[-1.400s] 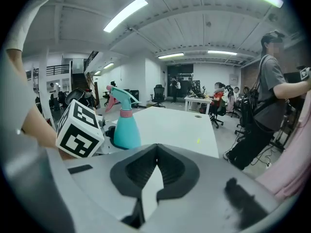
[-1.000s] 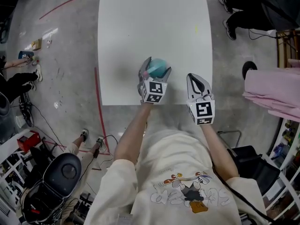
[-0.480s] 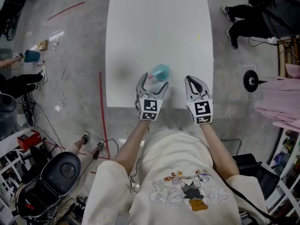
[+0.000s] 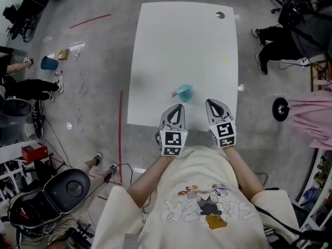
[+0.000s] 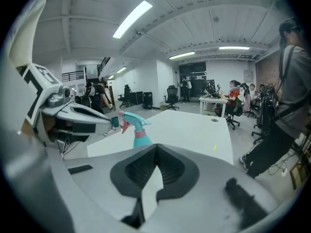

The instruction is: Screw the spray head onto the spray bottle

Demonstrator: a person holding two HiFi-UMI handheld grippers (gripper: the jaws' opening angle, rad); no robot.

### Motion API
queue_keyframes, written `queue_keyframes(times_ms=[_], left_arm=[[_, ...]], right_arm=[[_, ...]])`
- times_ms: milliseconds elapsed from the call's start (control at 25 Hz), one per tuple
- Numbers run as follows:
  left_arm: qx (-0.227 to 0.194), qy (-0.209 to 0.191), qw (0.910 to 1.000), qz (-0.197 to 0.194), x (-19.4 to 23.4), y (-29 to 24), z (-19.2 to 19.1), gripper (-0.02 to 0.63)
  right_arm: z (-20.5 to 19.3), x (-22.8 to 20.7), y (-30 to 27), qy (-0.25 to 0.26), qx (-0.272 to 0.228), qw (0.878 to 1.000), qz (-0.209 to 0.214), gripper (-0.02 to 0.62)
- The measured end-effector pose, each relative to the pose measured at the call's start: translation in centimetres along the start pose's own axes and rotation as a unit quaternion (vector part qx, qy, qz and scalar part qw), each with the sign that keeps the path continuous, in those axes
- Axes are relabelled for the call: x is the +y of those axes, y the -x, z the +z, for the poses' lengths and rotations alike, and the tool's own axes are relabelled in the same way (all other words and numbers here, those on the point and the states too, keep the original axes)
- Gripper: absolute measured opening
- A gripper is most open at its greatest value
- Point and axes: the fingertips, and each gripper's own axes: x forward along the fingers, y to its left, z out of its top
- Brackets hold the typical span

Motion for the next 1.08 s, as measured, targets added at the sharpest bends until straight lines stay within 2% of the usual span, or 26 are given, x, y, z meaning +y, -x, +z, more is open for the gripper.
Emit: queue_keyframes(times_ms=[120,240,480,800,1080], left_arm=[[-0.013,0.002,0.9999,0.009,-0.2,0.7,2.5,0.005],[-0.017,0.002,0.9997,0.016,-0.5,0.7,3.4,0.005],[-0.002,0.017,0.9996,0.024,-1.2,-0.3,3.0,0.005],[0.001,0.02,0.9994,0.027,-3.2,-0.8,4.0,0.005],[0.01,0.022,0.9991,0.034,-2.5,-0.4,2.0,0.005]], right_arm=[[0.7,1.3,0.6,0.006,-0.001,1.0,0.018,0.006],[1.8,1.6,0.4,0.01,-0.01,0.999,0.029,0.005],[3.2,-0.1,0.5,-0.002,-0.027,0.999,0.033,0.005],[3.1,-1.5,1.7,0.008,-0.025,0.999,0.042,0.005],[1.9,0.1,1.0,0.009,-0.023,0.998,0.051,0.005]])
